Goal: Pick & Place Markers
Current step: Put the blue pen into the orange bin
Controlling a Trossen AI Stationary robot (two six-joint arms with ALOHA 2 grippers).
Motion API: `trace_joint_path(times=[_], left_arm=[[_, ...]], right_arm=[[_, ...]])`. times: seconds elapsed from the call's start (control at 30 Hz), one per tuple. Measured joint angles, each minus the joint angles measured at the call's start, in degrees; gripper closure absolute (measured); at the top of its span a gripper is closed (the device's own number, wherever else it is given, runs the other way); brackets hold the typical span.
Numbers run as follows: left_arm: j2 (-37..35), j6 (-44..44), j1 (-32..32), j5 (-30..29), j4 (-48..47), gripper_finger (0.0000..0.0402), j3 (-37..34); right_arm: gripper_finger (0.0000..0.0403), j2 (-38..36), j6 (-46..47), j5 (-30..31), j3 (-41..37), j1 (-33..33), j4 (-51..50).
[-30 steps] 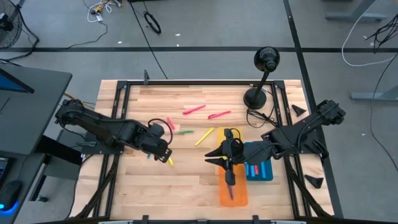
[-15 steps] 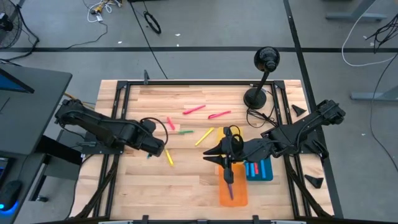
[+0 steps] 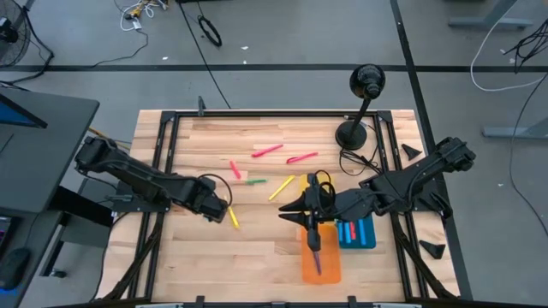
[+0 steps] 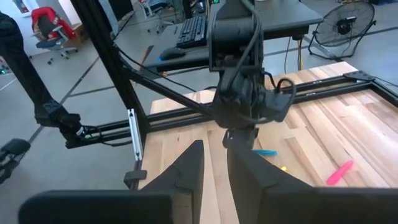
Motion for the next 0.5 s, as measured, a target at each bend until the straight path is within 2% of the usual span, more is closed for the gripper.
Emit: trace_joint_path(times=[0.5], left_arm=[[0.0,-1.9,0.7,0.6,17.1,0.0218,-13.8]], right_arm=[[0.0332,0.0,0.0,0.0,0.0,-2.2,0.6]])
